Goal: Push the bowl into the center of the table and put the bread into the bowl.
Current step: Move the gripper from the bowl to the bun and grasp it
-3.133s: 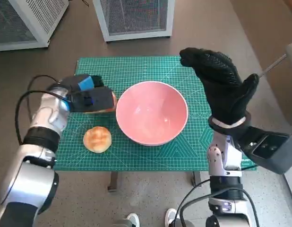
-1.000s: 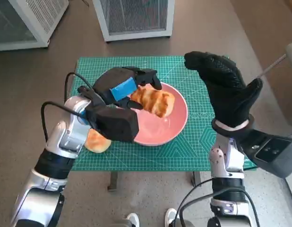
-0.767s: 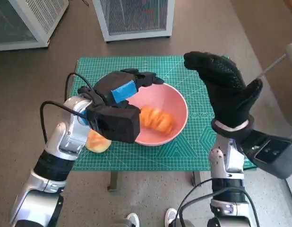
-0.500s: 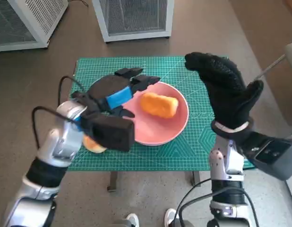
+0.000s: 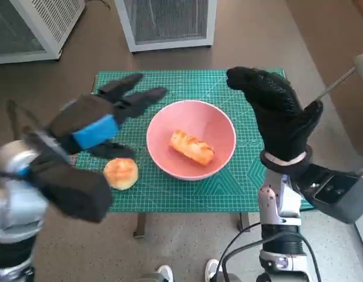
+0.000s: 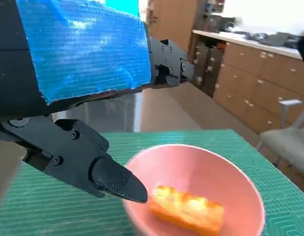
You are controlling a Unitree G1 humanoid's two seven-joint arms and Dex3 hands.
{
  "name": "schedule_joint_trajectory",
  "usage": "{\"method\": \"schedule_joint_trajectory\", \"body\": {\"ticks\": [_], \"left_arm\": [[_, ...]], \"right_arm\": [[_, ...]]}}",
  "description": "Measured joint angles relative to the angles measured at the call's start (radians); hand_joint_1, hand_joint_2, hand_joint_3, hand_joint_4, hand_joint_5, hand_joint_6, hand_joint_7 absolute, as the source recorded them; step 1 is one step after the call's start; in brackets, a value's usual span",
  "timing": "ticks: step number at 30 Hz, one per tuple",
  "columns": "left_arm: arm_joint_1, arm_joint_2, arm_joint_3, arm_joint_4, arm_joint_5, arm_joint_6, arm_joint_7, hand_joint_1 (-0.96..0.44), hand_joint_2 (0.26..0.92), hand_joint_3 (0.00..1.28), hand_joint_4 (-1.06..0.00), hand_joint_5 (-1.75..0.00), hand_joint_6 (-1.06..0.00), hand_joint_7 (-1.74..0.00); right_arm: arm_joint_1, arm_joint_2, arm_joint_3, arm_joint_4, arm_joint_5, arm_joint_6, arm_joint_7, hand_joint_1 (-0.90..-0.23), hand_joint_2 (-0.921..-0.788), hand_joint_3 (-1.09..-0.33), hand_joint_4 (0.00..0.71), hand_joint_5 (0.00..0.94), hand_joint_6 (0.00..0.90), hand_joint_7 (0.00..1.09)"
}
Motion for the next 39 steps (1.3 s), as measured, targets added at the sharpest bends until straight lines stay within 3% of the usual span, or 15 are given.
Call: {"method": "schedule_joint_trajectory", "body": {"ticks": [8,15,27,39], "left_arm": [[0.158,0.061,0.084,-0.087,-0.011,0.058,-0.031,-0.21,0.649,0.00,0.00,0.00,-0.15,-0.02],[0.247,0.078,0.096,-0.091,-0.009,0.078,-0.037,-0.17,0.648,0.00,0.00,0.00,-0.13,-0.01],[0.263,0.074,0.074,0.023,0.013,0.067,0.018,-0.28,0.669,0.01,0.00,0.00,-0.14,-0.01],[0.259,0.024,-0.052,0.182,0.060,0.067,0.079,-0.30,0.683,0.01,0.00,0.00,-0.14,0.00]], "right_arm": [[0.000,-0.001,0.003,-0.001,0.001,0.002,0.000,-0.487,-0.921,-0.434,0.255,0.002,0.026,0.64],[0.000,0.000,0.006,-0.001,0.003,0.015,0.000,-0.491,-0.921,-0.437,0.253,0.000,0.026,0.65],[0.000,-0.003,0.011,0.003,0.002,0.018,0.003,-0.481,-0.921,-0.448,0.249,0.000,0.013,0.67],[0.000,-0.011,0.011,0.002,0.004,0.034,0.007,-0.493,-0.921,-0.446,0.249,0.001,0.003,0.68]]}}
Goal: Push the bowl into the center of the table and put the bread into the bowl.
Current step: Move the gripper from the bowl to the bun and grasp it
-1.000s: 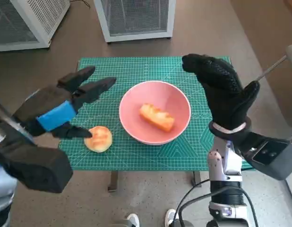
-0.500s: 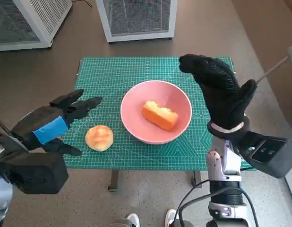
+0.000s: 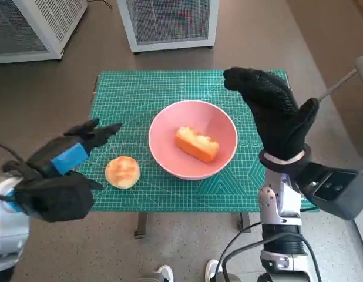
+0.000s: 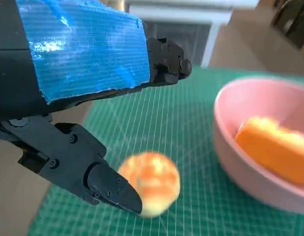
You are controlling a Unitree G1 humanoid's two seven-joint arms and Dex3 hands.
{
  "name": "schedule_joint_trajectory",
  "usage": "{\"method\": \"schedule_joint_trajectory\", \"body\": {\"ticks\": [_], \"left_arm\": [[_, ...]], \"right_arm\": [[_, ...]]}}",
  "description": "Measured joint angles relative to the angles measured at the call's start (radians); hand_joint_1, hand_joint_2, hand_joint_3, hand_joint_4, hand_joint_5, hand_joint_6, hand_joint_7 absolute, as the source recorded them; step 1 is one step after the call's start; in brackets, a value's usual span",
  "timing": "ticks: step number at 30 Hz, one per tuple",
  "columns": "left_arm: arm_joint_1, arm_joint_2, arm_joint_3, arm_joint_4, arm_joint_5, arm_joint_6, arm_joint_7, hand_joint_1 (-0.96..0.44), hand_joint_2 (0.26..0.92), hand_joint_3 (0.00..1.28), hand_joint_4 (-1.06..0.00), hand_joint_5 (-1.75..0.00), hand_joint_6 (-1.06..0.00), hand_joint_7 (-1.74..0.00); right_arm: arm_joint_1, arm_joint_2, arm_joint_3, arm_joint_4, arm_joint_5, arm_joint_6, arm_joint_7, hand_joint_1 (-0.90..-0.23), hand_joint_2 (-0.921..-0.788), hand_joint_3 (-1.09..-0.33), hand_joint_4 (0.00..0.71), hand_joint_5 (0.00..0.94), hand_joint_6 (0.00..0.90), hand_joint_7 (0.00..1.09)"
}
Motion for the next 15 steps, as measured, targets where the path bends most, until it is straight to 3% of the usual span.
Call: {"method": "schedule_joint_trajectory", "body": {"ticks": [15], "left_arm": [[-0.103,-0.065,-0.150,0.236,0.085,0.023,0.030,-0.25,0.693,0.01,0.00,0.00,-0.13,0.00]], "right_arm": [[-0.001,-0.010,0.000,-0.005,0.001,0.004,0.014,-0.490,-0.921,-0.454,0.249,0.001,-0.001,0.68]]}}
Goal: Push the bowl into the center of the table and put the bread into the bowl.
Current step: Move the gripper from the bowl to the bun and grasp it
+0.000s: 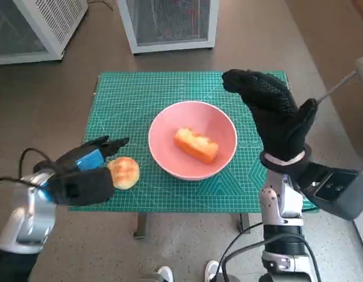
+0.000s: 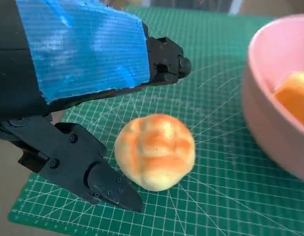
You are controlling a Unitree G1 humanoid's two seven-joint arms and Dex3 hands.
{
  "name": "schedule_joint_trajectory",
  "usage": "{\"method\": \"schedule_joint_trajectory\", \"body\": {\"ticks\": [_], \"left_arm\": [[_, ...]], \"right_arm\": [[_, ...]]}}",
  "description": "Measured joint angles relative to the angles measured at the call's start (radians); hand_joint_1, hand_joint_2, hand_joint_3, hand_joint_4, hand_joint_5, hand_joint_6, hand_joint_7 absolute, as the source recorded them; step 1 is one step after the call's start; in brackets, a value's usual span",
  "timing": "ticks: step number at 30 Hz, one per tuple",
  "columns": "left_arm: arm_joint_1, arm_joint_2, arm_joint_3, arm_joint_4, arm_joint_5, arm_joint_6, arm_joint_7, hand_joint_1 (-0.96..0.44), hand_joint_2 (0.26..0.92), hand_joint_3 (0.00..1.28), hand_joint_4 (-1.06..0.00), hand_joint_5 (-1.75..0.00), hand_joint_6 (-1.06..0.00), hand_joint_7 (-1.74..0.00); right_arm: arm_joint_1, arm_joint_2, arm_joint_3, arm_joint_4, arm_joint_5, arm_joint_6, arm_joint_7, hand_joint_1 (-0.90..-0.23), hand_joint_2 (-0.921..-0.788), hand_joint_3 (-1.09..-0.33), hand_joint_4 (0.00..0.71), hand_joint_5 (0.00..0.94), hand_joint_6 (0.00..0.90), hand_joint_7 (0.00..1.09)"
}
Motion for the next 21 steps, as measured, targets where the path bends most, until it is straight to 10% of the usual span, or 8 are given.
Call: {"method": "schedule_joint_trajectory", "body": {"ticks": [21], "left_arm": [[-0.072,-0.067,-0.122,0.188,0.103,0.014,0.063,-0.06,0.738,0.02,-0.15,-0.03,-0.25,-0.03]], "right_arm": [[0.000,-0.014,-0.003,-0.002,-0.001,-0.001,0.002,-0.492,-0.921,-0.457,0.251,0.001,-0.001,0.67]]}}
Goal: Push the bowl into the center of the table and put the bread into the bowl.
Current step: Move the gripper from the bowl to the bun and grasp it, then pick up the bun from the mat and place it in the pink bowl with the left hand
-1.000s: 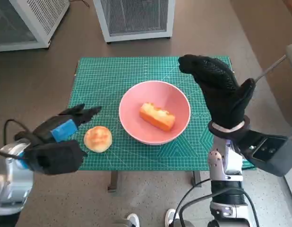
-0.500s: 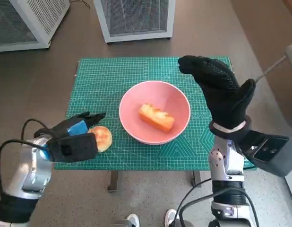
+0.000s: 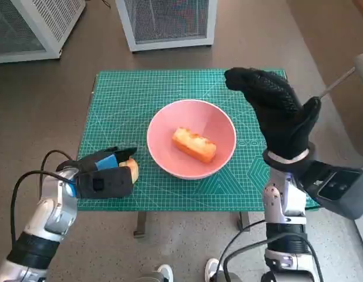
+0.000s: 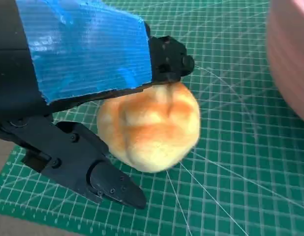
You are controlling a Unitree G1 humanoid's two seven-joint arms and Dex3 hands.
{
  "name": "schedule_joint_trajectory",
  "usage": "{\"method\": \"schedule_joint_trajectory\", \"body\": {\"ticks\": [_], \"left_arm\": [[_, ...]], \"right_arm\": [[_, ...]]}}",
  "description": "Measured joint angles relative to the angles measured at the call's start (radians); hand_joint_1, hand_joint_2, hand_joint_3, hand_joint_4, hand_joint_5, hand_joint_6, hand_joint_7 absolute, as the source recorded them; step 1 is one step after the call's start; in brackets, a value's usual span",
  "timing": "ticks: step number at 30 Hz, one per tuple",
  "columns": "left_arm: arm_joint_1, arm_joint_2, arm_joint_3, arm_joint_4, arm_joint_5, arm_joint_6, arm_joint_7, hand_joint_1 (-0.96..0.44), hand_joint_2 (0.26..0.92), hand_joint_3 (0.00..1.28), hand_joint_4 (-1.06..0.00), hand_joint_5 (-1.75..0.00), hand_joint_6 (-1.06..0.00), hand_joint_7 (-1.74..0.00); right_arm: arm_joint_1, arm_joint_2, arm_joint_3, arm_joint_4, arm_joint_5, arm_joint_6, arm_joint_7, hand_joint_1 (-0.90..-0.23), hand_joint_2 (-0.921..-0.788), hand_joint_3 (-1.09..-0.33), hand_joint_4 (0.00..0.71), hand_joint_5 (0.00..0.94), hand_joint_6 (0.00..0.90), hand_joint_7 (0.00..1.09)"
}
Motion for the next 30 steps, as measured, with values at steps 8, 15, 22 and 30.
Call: {"method": "schedule_joint_trajectory", "body": {"ticks": [8,15,22,30], "left_arm": [[0.012,-0.032,-0.021,0.011,0.061,-0.013,0.131,0.05,0.819,0.04,-0.40,-0.04,-0.47,-0.06],[0.017,-0.039,-0.041,0.021,0.114,-0.071,0.263,0.04,0.893,0.08,-0.66,-0.63,-0.63,-0.69],[0.041,-0.027,-0.045,0.020,0.155,-0.142,0.360,0.00,0.917,0.06,-0.71,-1.10,-0.62,-1.14],[0.086,0.000,0.020,-0.088,0.136,-0.173,0.360,0.00,0.919,0.04,-0.75,-1.07,-0.64,-1.17]], "right_arm": [[0.000,0.001,0.000,0.000,0.000,0.000,0.000,-0.493,-0.921,-0.456,0.251,0.001,-0.001,0.66],[0.000,0.001,0.001,-0.001,-0.001,0.000,0.000,-0.498,-0.921,-0.455,0.251,0.001,-0.001,0.66],[0.000,0.001,0.003,-0.004,-0.001,0.000,0.000,-0.507,-0.921,-0.453,0.252,0.001,-0.001,0.67],[0.000,0.000,0.003,-0.007,0.000,0.001,0.000,-0.504,-0.921,-0.450,0.254,0.002,-0.001,0.67]]}}
